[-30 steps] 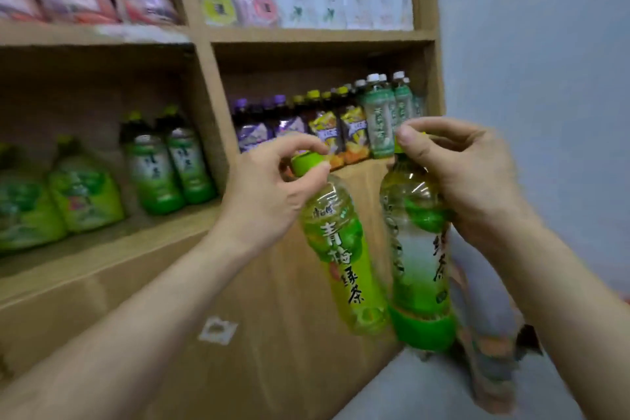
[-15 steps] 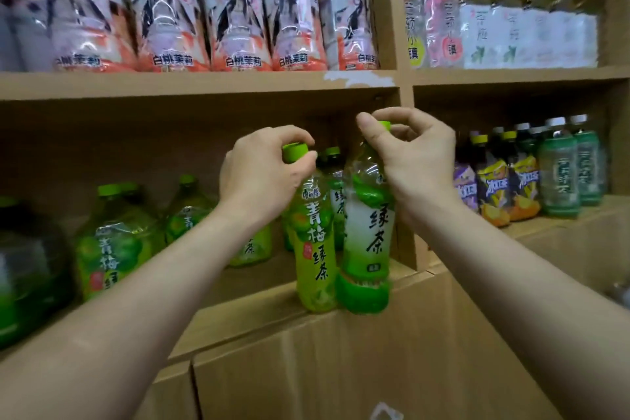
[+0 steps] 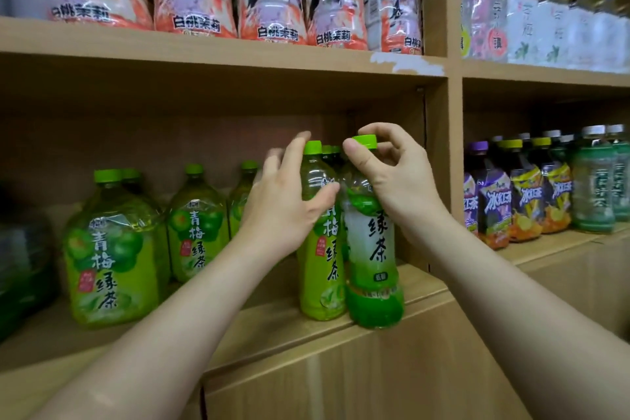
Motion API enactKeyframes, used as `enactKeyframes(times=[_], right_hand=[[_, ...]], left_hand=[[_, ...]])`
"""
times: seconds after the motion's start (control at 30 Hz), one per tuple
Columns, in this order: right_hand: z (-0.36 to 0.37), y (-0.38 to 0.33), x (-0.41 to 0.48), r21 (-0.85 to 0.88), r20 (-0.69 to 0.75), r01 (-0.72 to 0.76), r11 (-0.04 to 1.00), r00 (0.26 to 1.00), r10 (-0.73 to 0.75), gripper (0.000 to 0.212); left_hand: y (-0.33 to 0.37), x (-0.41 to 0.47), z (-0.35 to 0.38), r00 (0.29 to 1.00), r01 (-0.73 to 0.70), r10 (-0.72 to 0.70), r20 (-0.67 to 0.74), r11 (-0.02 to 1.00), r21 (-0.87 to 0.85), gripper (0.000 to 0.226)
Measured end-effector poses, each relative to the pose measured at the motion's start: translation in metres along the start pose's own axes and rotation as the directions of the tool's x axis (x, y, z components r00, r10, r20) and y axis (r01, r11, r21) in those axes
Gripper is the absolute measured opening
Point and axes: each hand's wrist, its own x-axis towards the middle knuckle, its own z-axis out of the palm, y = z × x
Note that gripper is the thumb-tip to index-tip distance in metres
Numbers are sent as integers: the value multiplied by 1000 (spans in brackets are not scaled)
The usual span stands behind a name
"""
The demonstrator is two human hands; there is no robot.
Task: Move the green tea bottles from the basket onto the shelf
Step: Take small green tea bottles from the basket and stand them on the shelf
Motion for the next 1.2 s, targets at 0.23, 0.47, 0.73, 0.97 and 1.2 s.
enactKeyframes(times=[0.23,0.47,0.73,0.97,1.2], right_hand=[[-32,12,-71,-45,282,-249,968,926,251,118],[-10,46,-100,-307,117,-86,948,985,127,104],[-23,76,-72,-502,-18,-146,852,987,158,82],[-20,101,-35,-604,-2,-198,772,969,248,78],[-7,109,-15,-671,-16,-294,680,923,384,76]], left_hand=[[-12,-39,6,988,137,-112,102,951,-277,106],[-33,-69,38,923,295,-212,321,926,-237,70],[-40,-44,61,902,360,-311,300,924,-126,72],[-32,-22,91,897,360,-335,288,932,-35,73],[-33,-12,109,883,408,-406,234,912,40,113]])
